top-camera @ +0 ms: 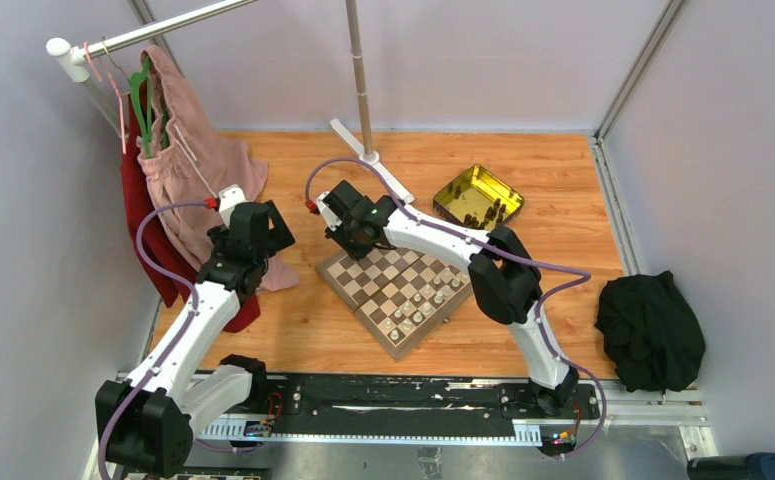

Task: Set up the chess pieces on the board
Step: Place the chess piece on the chessboard.

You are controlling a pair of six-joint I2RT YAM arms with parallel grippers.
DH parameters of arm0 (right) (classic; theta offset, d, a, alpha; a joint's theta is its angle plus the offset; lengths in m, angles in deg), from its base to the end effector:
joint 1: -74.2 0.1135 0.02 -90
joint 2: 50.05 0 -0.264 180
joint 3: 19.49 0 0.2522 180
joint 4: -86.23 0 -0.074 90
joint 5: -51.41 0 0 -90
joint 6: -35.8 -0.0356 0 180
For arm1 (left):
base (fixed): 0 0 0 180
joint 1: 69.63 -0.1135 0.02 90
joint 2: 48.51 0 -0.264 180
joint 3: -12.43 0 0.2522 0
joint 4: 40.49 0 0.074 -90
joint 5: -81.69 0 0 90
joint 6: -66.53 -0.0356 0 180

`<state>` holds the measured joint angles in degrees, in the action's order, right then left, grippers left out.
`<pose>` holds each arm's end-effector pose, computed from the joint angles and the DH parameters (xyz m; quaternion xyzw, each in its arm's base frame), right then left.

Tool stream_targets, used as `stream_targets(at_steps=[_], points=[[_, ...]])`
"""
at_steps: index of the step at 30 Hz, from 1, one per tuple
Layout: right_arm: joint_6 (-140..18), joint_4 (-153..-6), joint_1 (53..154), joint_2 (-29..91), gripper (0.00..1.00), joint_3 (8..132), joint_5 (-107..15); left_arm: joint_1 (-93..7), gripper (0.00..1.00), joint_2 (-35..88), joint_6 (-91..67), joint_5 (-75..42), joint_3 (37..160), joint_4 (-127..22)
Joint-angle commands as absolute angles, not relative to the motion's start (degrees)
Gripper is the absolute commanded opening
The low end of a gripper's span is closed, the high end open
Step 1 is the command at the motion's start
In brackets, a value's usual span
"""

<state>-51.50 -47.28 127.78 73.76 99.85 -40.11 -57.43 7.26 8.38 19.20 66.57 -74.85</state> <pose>0.2886 0.3927 0.2281 -0.4484 0.8290 0.1548 0.2963 0.2078 -0.0281 0.2626 -0.2541 0.8343 0.0310 0.4883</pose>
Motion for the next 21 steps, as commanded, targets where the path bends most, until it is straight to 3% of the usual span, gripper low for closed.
stream_targets(at_steps=[1,21], points=[[-50.76,-45.89,127.12,75.40,0.00,102.43,-40.36,-57.99,1.00,7.53,7.53,18.92,65.49,-73.26],[-50.52,-45.73,126.02,77.73,0.00,104.69,-39.73,-59.30,1.00,8.00,6.88,17.21,64.58,-71.94]])
